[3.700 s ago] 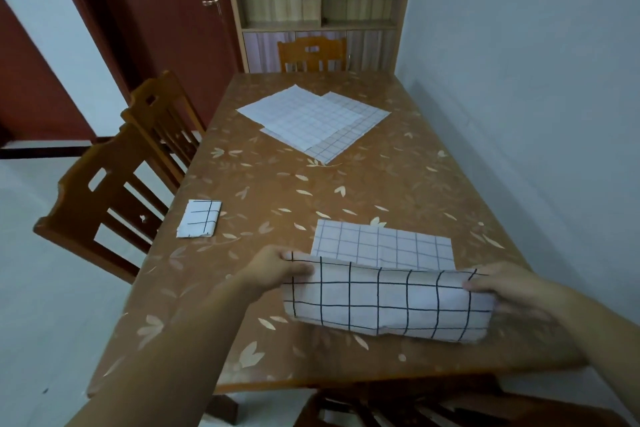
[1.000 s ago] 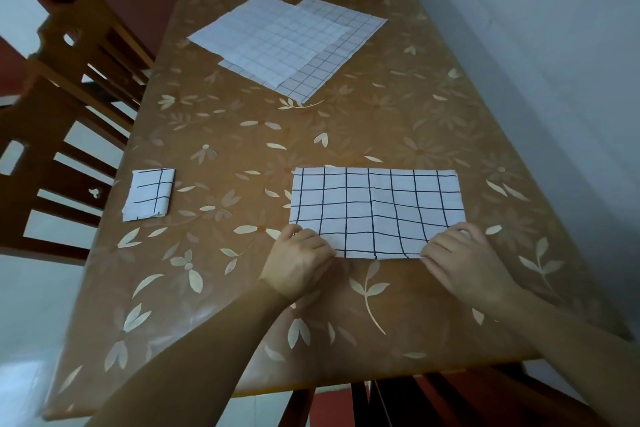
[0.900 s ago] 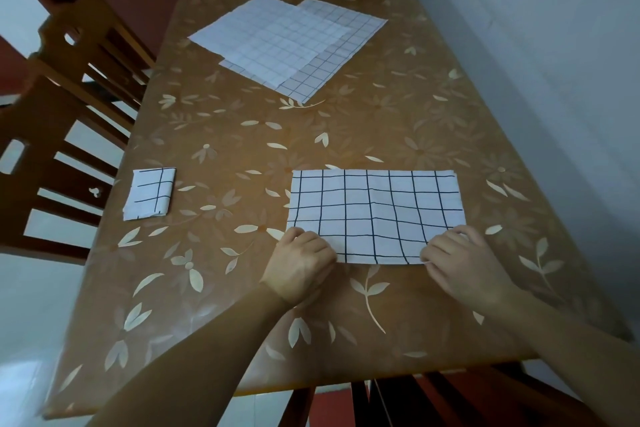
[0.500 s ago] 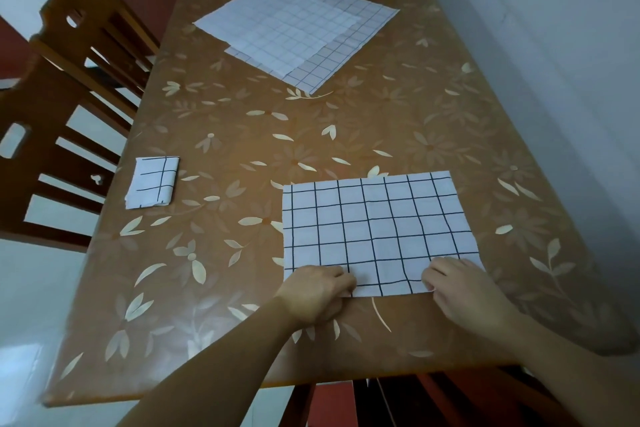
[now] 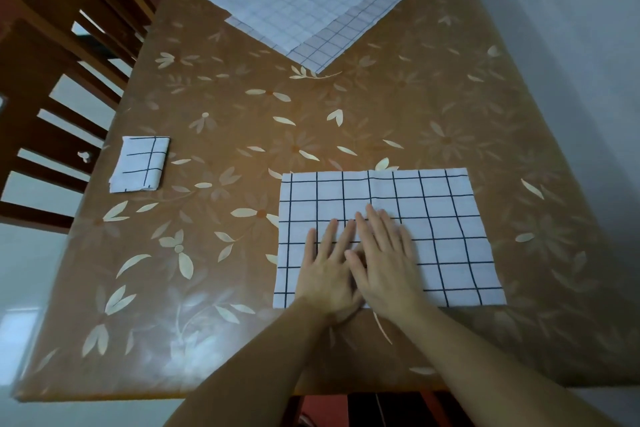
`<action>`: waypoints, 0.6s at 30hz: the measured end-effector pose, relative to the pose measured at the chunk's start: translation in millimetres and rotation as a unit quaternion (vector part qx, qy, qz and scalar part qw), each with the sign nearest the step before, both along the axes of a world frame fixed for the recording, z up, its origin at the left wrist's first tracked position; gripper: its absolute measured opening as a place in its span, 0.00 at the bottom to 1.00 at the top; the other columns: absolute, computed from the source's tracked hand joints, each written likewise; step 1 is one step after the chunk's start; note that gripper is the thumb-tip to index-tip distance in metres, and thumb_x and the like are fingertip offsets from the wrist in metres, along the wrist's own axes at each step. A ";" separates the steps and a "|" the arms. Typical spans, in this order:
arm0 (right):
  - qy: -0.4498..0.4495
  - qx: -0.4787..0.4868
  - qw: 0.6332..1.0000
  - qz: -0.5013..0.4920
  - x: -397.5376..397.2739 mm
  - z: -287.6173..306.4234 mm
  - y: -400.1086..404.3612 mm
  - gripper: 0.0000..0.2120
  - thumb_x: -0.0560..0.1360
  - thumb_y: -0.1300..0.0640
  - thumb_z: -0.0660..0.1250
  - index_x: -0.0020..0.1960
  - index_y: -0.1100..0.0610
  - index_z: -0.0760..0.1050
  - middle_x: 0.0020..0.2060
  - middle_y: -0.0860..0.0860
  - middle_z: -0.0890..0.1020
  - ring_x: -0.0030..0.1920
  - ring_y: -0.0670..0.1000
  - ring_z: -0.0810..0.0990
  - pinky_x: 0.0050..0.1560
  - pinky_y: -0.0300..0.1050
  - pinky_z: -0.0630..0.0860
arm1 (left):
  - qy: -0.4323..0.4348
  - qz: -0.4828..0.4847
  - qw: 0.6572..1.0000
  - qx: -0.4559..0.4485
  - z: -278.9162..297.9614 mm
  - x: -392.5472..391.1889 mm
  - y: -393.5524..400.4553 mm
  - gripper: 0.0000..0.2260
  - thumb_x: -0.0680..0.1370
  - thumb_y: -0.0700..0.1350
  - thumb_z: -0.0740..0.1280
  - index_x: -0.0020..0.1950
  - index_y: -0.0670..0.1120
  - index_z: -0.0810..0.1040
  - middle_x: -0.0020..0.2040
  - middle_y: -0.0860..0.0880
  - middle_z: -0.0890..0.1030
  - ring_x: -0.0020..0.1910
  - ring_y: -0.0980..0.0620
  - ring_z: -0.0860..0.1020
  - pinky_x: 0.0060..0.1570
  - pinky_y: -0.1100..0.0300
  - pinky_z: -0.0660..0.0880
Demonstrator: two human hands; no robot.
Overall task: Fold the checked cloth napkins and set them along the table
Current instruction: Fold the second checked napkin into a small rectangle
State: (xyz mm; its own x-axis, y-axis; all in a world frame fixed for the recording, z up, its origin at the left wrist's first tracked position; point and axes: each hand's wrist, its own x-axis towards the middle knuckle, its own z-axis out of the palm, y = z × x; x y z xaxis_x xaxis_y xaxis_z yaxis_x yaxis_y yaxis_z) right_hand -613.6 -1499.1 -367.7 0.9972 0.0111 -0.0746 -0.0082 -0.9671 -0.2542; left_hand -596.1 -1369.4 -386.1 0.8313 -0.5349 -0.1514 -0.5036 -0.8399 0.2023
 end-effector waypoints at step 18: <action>0.086 -0.084 0.993 -0.018 -43.4 -3.8 -111.3 0.37 0.75 0.32 0.30 0.78 0.51 0.41 0.78 0.49 0.43 0.77 0.48 0.39 0.73 0.48 0.33 | -0.031 0.074 0.996 0.027 2.1 8.8 59.3 0.30 0.79 0.67 0.42 0.79 0.56 0.49 0.79 0.52 0.50 0.79 0.49 0.47 0.74 0.45 0.41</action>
State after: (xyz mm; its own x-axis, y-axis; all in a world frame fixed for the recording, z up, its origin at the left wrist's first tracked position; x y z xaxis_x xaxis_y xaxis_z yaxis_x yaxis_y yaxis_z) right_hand -657.0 -1610.4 -371.5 0.9688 -0.0510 -0.2425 -0.0728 -0.9940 -0.0815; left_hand -587.4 -1310.1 -384.0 0.9090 -0.3981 -0.1233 -0.3833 -0.9148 0.1272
